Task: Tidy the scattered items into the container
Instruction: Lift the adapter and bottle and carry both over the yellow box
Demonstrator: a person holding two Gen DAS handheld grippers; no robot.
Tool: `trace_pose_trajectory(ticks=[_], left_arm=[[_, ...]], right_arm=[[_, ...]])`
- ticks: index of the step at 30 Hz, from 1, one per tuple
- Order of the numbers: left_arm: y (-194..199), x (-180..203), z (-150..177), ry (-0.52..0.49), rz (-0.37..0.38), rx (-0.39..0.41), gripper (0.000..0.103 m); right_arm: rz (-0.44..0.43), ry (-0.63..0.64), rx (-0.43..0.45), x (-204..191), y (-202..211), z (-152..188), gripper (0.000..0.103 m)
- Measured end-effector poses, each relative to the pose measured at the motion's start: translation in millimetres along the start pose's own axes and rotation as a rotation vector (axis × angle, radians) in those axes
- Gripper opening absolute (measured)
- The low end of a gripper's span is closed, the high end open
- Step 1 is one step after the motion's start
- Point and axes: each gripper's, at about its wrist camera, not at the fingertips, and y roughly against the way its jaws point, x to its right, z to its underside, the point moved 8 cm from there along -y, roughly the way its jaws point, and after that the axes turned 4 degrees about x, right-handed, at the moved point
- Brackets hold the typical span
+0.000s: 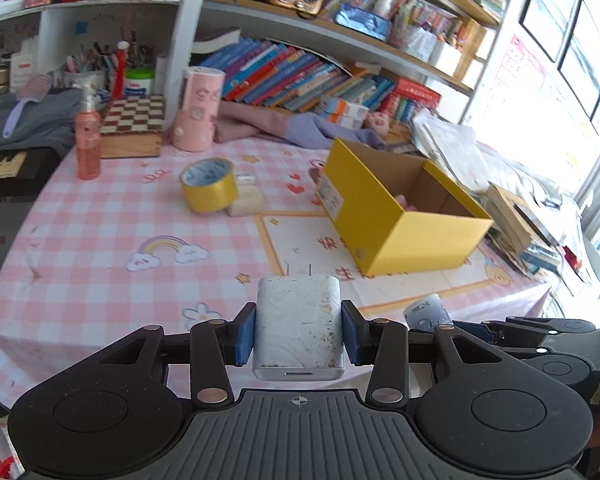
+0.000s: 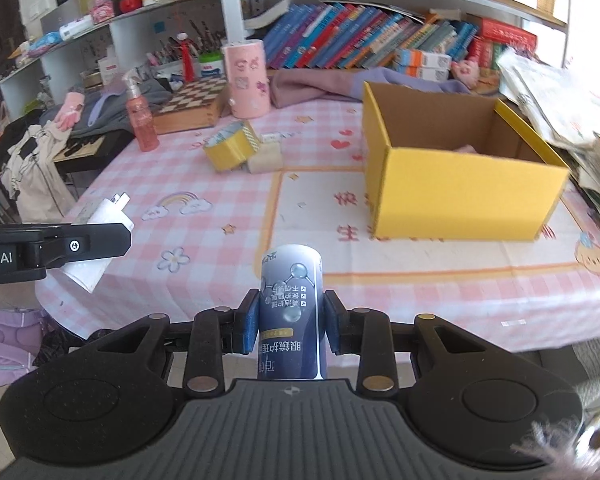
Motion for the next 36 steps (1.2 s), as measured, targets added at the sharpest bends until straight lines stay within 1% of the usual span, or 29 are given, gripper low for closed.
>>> trace_pose_trajectory(ticks=[10,19,36], left_arm=[[-21,41,13,-0.057,0.098,-0.066,0.042],[-39,82,15,-0.115,0.177,-0.096,0.042],[-68,136,13,-0.186,0.240,-0.130,0.042]], right_arm=[[0.087,-0.083,-0.022,37,18,23,0.031],[0.157,-0.148,-0.018,76,35,34,0.031],[0.212,-0.220,-0.005,129,45,38,0.031]])
